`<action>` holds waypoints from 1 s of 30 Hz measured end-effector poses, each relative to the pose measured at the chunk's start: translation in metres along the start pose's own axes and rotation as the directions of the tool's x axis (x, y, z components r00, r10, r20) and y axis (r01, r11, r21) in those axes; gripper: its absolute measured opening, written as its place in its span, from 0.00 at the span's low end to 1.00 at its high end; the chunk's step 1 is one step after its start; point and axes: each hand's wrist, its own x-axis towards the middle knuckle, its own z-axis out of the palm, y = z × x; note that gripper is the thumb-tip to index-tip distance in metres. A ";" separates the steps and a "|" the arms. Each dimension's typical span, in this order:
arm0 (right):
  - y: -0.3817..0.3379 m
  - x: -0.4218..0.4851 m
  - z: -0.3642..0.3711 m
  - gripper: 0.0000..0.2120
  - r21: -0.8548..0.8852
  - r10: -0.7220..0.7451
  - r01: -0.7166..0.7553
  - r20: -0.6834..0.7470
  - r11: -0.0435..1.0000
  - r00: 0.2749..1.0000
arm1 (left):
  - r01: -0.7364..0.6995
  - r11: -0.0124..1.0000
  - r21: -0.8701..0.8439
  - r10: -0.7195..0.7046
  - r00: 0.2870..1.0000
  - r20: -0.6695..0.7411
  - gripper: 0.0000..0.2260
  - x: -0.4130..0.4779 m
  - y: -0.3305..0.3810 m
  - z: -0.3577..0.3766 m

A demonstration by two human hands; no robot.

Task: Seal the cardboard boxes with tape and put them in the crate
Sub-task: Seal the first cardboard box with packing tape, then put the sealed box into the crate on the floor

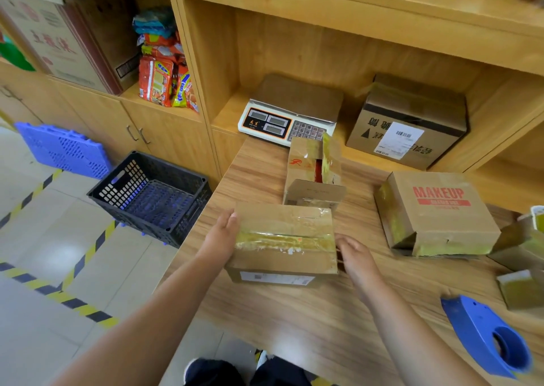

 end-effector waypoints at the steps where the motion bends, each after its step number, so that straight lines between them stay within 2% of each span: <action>1: 0.000 -0.004 0.001 0.12 0.023 0.001 -0.001 -0.004 1.000 1.000 | 0.052 0.999 -0.012 -0.051 0.998 0.038 0.20 -0.004 -0.004 -0.005; 3: -0.002 -0.010 0.008 0.14 0.046 0.003 -0.002 -0.017 0.999 1.000 | 0.118 0.991 -0.064 -0.111 0.989 0.099 0.21 -0.017 -0.014 -0.012; 4: -0.004 -0.012 0.012 0.14 0.051 0.003 -0.001 -0.032 0.999 0.999 | 0.109 0.989 -0.100 -0.097 0.988 0.121 0.19 -0.025 -0.019 -0.015; 6: -0.009 -0.015 0.022 0.14 0.048 0.004 -0.001 -0.056 0.999 0.998 | 0.046 0.980 -0.194 -0.013 0.986 0.166 0.13 -0.036 -0.028 -0.021; 8: -0.014 -0.018 0.036 0.11 0.042 0.004 -0.002 -0.050 0.999 0.999 | -0.013 0.968 -0.252 0.075 0.969 0.236 0.12 -0.041 -0.034 -0.031; 12: -0.030 -0.027 0.083 0.15 -0.014 0.026 -0.027 -0.031 1.000 0.999 | -0.126 0.956 -0.264 0.204 0.934 0.293 0.26 -0.032 -0.054 -0.072; 15: -0.046 -0.034 0.142 0.29 -0.006 0.024 -0.024 -0.022 1.000 0.999 | -0.189 0.964 -0.184 0.236 0.930 0.281 0.34 -0.016 -0.078 -0.127; 17: -0.061 -0.043 0.188 0.31 -0.027 0.006 -0.007 -0.014 1.000 1.000 | -0.206 0.964 -0.166 0.242 0.940 0.240 0.32 -0.005 -0.098 -0.174; 19: -0.077 -0.051 0.239 0.21 -0.035 -0.019 0.021 0.040 0.999 0.999 | -0.222 0.955 -0.196 0.260 0.947 0.192 0.29 0.008 -0.119 -0.223; 21: -0.093 -0.058 0.294 0.18 -0.022 -0.049 0.051 0.102 0.998 0.994 | -0.229 0.944 -0.237 0.265 0.956 0.129 0.27 0.020 -0.141 -0.271; 24: -0.110 -0.068 0.374 0.09 0.019 -0.061 0.058 0.158 0.998 0.986 | -0.178 0.940 -0.292 0.190 0.982 0.011 0.25 0.036 -0.173 -0.336; 26: -0.118 -0.073 0.420 0.08 0.025 -0.050 0.045 0.209 0.999 0.977 | -0.153 0.942 -0.299 0.139 0.988 -0.068 0.22 0.046 -0.188 -0.374; 30: -0.131 -0.077 0.489 0.16 0.006 -0.044 0.044 0.265 0.999 0.963 | -0.064 0.968 -0.242 0.017 0.981 -0.194 0.14 0.070 -0.206 -0.431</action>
